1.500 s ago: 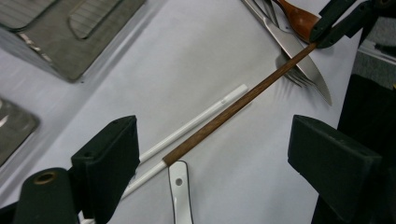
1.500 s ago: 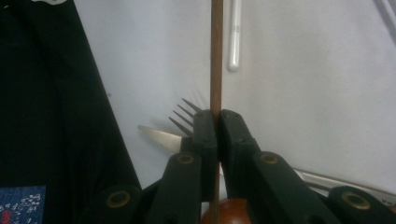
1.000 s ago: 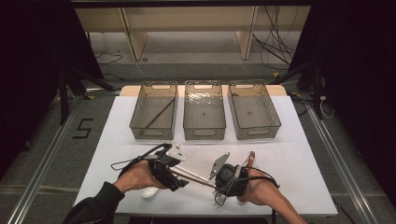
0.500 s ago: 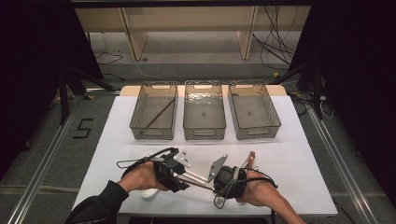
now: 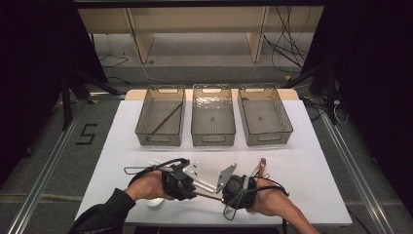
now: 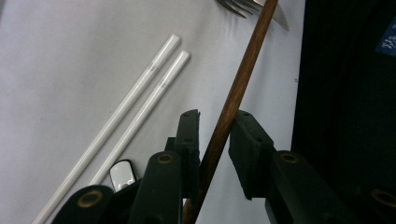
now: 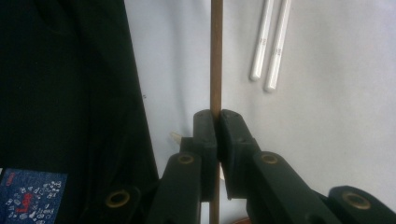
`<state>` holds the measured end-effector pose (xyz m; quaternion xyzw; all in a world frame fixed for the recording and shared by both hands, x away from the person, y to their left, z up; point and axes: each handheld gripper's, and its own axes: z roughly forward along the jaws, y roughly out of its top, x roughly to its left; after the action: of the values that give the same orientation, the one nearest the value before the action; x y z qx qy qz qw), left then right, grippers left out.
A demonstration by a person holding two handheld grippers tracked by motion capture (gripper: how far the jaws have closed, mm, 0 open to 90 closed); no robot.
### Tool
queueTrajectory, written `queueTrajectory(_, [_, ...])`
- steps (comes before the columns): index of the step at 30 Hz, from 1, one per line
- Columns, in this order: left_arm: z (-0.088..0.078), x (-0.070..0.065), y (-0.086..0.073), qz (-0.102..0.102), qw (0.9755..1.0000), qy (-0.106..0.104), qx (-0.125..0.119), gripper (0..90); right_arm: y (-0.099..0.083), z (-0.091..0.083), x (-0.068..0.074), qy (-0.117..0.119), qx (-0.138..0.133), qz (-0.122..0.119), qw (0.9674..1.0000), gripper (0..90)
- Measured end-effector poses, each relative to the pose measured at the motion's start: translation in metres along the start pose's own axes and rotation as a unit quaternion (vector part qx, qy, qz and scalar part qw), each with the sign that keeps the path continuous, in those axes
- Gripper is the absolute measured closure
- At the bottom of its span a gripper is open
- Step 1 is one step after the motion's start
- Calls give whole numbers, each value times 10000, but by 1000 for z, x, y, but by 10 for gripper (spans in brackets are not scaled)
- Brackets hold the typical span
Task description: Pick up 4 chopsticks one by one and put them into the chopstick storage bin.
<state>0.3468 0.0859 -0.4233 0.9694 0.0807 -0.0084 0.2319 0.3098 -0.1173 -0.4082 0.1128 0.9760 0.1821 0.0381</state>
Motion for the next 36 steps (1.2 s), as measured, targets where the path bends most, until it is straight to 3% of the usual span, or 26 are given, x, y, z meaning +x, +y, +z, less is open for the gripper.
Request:
queueTrajectory(7, [0, -5, -1, 342, 9989, -320, -27, 803, -2, -2, -2, -118, -33, -114, 9999, 830])
queueTrajectory(9, [-1, -9, 1, 471, 9984, -327, -15, 827, -3, -3, -3, -153, -25, -41, 9999, 812])
queueTrajectory(11, [-2, -10, 2, 457, 9986, -265, 4, 833, -4, -6, -5, -176, -41, 34, 9998, 798])
queueTrajectory(14, [-5, -6, 0, 283, 9994, -161, -77, 834, -6, -13, -10, -281, -158, 174, 9993, 677])
queueTrajectory(17, [-10, -2, -2, 117, 9998, -48, -172, 834, -10, -22, -16, -360, -391, 528, 9972, 587])
queueTrajectory(20, [-15, 4, -5, -105, 9995, 155, -236, 834, -14, -30, -20, -588, -732, 764, 9926, 504])
queueTrajectory(24, [-20, 12, -10, -394, 9982, 365, -266, 834, -17, -36, -23, -937, -1164, 1092, 9827, 416])
queueTrajectory(28, [-28, 20, -14, -671, 9951, 611, -392, 834, -22, -40, -26, -1083, -1492, 1356, 9734, 381])
queueTrajectory(31, [-35, 26, -18, -872, 9921, 762, -489, 834, -25, -41, -26, -1023, -1599, 1472, 9707, 355])
queueTrajectory(36, [-47, 37, -25, -1299, 9835, 1031, -728, 833, -29, -36, -26, -927, -1639, 1639, 9683, 309])
